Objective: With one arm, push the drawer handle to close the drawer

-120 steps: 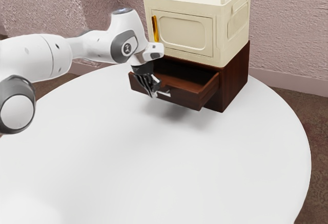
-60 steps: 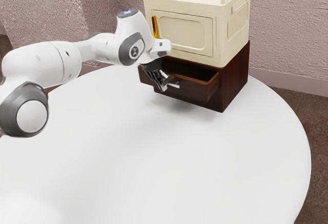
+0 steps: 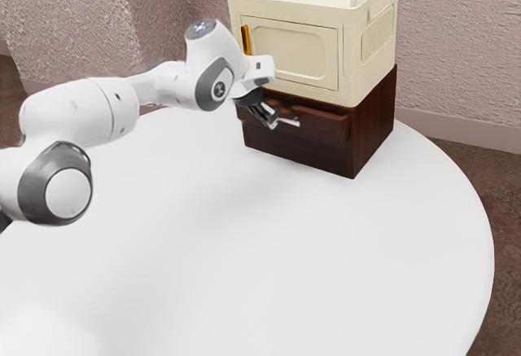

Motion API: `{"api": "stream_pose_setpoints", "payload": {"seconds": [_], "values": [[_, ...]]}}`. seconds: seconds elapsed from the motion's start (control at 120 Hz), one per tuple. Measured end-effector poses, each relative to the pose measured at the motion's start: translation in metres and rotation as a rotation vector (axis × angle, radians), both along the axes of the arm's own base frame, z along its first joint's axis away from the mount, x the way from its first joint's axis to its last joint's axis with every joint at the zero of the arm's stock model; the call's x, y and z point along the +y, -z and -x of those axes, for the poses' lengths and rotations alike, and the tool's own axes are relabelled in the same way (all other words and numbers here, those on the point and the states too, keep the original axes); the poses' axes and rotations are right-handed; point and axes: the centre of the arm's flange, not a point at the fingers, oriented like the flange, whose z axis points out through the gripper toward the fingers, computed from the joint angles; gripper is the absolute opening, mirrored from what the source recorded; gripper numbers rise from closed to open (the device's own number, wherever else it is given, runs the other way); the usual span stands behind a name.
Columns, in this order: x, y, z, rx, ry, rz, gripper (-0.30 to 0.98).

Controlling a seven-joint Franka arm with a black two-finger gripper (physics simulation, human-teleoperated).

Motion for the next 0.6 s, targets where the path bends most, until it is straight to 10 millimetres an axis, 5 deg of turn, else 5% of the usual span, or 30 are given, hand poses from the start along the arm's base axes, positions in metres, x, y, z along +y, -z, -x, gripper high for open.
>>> {"api": "stream_pose_setpoints", "payload": {"seconds": [0.433, 0.5, 0.6], "values": [[-0.01, -0.007, -0.005, -0.133, 0.017, 0.019, 0.02], [-0.03, -0.016, 0.027, -0.078, 0.038, 0.02, 0.05], [-0.04, -0.043, 0.112, 0.008, 0.015, 0.001, 0.11]]}}
